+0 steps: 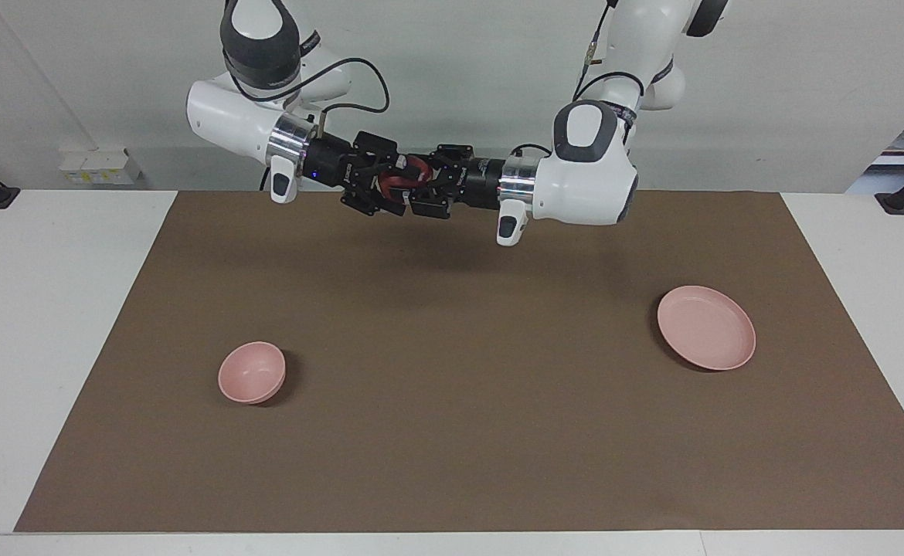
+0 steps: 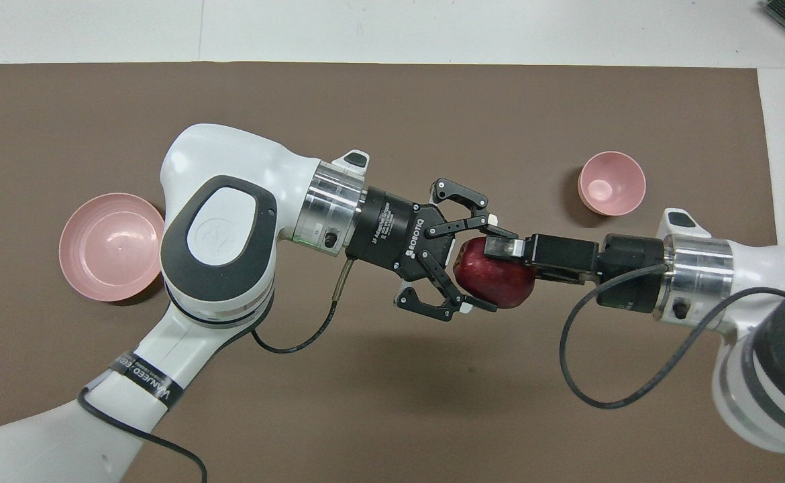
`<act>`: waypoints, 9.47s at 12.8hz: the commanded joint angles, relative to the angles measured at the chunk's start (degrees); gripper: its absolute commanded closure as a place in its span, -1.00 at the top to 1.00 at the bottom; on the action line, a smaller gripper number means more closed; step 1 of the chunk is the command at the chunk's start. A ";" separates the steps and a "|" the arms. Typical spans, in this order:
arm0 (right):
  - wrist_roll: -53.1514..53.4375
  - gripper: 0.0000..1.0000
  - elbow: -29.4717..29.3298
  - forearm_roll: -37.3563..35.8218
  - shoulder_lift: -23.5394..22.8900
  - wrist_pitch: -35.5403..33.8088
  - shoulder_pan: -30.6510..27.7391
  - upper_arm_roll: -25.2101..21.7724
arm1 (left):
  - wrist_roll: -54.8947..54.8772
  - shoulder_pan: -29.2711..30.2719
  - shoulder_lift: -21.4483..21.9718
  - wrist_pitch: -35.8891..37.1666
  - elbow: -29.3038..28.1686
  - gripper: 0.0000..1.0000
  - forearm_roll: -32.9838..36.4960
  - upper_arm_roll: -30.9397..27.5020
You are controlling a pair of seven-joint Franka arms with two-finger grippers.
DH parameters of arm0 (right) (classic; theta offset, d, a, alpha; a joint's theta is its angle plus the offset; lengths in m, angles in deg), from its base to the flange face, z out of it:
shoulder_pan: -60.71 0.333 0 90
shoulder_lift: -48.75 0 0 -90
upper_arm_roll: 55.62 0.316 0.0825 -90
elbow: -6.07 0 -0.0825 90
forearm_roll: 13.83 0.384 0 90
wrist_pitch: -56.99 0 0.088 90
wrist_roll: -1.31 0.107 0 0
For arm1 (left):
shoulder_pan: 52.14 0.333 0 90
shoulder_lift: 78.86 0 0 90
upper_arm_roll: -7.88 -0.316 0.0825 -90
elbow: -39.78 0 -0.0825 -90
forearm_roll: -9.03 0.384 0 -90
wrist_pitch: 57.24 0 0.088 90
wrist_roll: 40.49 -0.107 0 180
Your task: Move apple from plate to bowl
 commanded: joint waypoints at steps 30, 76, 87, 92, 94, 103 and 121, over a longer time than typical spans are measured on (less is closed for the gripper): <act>16.76 -1.00 -0.81 -6.47 1.29 0.27 0.48 0.25 | -4.20 3.78 1.99 -0.99 -1.54 1.00 30.08 -1.02; 27.13 0.44 -27.18 -90.06 -38.27 17.85 -12.98 0.16 | -74.27 16.09 14.28 7.61 3.91 1.00 78.54 -18.07; 27.58 1.00 -27.36 -89.54 -37.66 17.76 -12.90 0.25 | -74.01 15.30 12.97 28.45 14.02 1.00 78.20 -18.51; 27.40 1.00 -31.40 -89.27 -31.88 13.21 -12.98 1.31 | -74.01 15.56 13.94 28.19 12.69 1.00 77.85 -18.33; 27.31 1.00 -31.31 -86.74 -26.26 8.65 -13.07 1.66 | -74.01 15.30 14.03 28.01 12.69 1.00 77.85 -18.33; 26.70 1.00 -37.60 -84.17 -12.08 -23.59 -13.16 1.66 | -73.48 13.80 14.82 27.22 11.55 1.00 78.38 -18.42; 22.30 1.00 -42.75 -80.48 -12.88 -33.66 -13.34 1.48 | -73.66 15.12 14.91 26.96 11.11 1.00 78.55 -18.60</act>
